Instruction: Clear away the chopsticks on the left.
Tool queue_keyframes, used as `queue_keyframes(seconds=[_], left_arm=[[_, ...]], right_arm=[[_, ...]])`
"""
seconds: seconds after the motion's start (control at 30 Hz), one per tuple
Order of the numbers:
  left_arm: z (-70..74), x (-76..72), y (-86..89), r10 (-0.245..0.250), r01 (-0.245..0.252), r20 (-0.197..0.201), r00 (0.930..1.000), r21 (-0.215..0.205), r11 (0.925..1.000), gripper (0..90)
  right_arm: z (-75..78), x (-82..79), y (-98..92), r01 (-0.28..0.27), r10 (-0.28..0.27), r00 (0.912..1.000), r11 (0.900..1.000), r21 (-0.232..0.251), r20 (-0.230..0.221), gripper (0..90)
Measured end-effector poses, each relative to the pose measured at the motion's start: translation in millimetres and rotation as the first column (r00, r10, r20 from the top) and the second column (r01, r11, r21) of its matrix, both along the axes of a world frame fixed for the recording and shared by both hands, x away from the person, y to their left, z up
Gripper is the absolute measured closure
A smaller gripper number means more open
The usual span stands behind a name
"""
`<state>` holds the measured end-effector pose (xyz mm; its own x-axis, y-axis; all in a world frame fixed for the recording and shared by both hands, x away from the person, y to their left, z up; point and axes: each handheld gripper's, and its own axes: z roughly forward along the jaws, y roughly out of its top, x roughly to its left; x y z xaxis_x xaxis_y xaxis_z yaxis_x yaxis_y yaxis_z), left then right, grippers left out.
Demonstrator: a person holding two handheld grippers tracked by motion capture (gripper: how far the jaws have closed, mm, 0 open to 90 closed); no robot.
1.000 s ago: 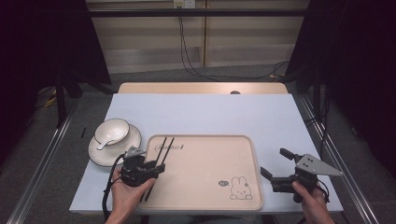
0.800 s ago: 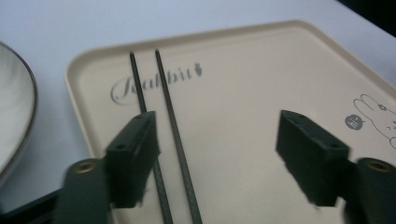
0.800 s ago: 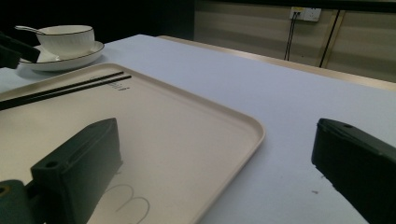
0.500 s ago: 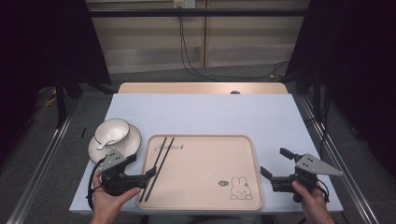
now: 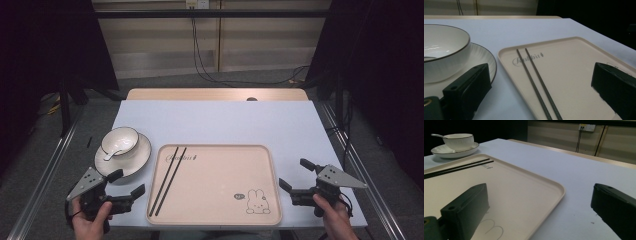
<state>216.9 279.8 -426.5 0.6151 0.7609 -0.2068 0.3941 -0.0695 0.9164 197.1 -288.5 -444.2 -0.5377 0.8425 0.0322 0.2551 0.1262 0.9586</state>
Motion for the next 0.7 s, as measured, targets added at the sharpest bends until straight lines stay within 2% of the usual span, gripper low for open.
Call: queue_keyframes(seconds=[0.07,0.1,0.2,0.27,0.33,0.43,0.47,0.57,0.67,0.7], left_arm=[[0.3,-2.5,7.2,0.008,-0.008,-0.005,1.0000,0.003,1.0000,1.6],[0.5,-3.7,9.6,0.017,-0.017,0.007,0.9998,0.006,0.9998,1.6],[-1.7,-7.7,16.8,0.057,-0.057,0.014,0.9983,-0.014,0.9983,1.6],[-5.6,-11.2,21.9,0.035,-0.035,0.009,0.9994,0.010,0.9993,1.6],[-7.5,-12.2,24.7,0.040,-0.040,-0.006,0.9992,-0.009,0.9991,1.6],[-8.4,-12.7,20.9,0.024,-0.024,-0.006,0.9997,0.033,0.9992,1.7],[-8.0,-13.6,21.6,0.016,-0.016,0.001,0.9999,0.023,0.9996,1.8],[-8.8,-15.2,26.0,0.045,-0.045,0.015,0.9989,0.013,0.9989,1.8],[-10.2,-14.6,31.0,0.091,-0.091,0.013,0.9958,-0.005,0.9958,1.8],[-10.4,-14.3,33.2,0.092,-0.092,0.010,0.9957,-0.012,0.9957,1.8]], right_arm=[[0.0,0.0,-0.4,0.000,0.000,1.0000,1.000,0.000,-0.002,1.2],[0.1,-0.2,-0.5,0.003,-0.003,1.0000,1.000,0.001,-0.001,1.2],[0.3,-0.3,-1.0,0.009,-0.009,0.9999,1.000,-0.002,0.006,1.1],[0.9,-0.1,-1.4,0.010,-0.010,0.9999,1.000,-0.001,0.005,1.2],[1.4,0.0,-2.4,0.005,-0.005,1.0000,1.000,0.003,0.008,1.2],[1.6,0.2,-2.8,0.007,-0.007,0.9999,1.000,0.005,0.010,1.2],[1.5,0.2,-2.4,0.011,-0.011,0.9999,1.000,0.007,0.008,1.2],[1.8,-0.4,-2.1,0.008,-0.008,0.9999,1.000,0.005,0.012,1.2],[1.2,0.9,-1.7,0.012,-0.012,0.9999,1.000,0.004,0.008,1.2],[0.7,1.8,-1.8,0.009,-0.009,1.0000,1.000,0.005,-0.004,1.1]])
